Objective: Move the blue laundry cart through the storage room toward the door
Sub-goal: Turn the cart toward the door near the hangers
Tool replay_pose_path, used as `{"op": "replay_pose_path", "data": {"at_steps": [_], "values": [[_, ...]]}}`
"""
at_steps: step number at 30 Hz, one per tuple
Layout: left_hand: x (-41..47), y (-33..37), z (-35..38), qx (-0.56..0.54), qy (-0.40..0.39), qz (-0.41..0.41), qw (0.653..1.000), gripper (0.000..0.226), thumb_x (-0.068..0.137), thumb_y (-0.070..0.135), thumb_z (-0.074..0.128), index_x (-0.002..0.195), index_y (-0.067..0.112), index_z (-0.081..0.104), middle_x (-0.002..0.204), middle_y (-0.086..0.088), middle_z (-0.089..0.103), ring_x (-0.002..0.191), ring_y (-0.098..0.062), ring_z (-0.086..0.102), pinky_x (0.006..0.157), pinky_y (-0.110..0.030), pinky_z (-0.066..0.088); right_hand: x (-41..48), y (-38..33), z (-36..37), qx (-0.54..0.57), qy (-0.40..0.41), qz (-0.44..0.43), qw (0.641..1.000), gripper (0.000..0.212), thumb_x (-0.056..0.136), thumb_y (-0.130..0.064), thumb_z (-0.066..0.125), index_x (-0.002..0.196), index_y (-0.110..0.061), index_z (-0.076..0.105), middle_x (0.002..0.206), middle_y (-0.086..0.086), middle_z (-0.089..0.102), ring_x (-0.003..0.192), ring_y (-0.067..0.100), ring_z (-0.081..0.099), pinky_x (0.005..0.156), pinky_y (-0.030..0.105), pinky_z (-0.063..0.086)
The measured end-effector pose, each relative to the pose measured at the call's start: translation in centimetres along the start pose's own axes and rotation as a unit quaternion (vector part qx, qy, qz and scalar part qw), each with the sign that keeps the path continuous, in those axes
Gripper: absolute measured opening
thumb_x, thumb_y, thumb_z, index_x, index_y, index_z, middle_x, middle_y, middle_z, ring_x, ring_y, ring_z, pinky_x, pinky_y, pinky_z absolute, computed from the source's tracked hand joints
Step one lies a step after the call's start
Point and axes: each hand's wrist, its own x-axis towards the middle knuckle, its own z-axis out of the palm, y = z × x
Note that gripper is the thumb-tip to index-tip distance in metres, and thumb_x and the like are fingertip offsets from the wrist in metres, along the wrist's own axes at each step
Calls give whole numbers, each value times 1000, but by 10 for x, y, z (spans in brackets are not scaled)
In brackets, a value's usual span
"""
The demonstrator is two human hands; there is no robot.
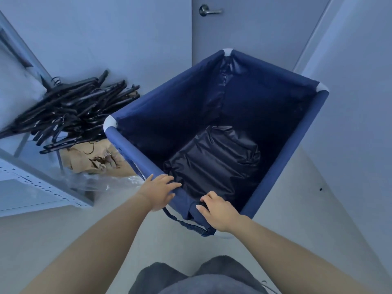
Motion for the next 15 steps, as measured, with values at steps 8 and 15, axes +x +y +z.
{"op": "replay_pose_path", "data": {"at_steps": [8,15], "values": [[32,-43,-12,44,-32,120,991,51,96,49,34,144,32,28,150,4,34,141,-17,25,119,-46,11,15,-36,24,76,63,95,991,49,97,-51,30,131,-16,38,132,2,37,109,27,50,87,41,44],[47,-93,-16,78,-28,203,976,49,97,43,36,144,33,25,146,5,39,136,-18,32,117,-44,16,20,-62,60,-61,182,194,962,49,95,-55,26,125,-19,40,118,1,51,96,25,56,74,35,38]]}}
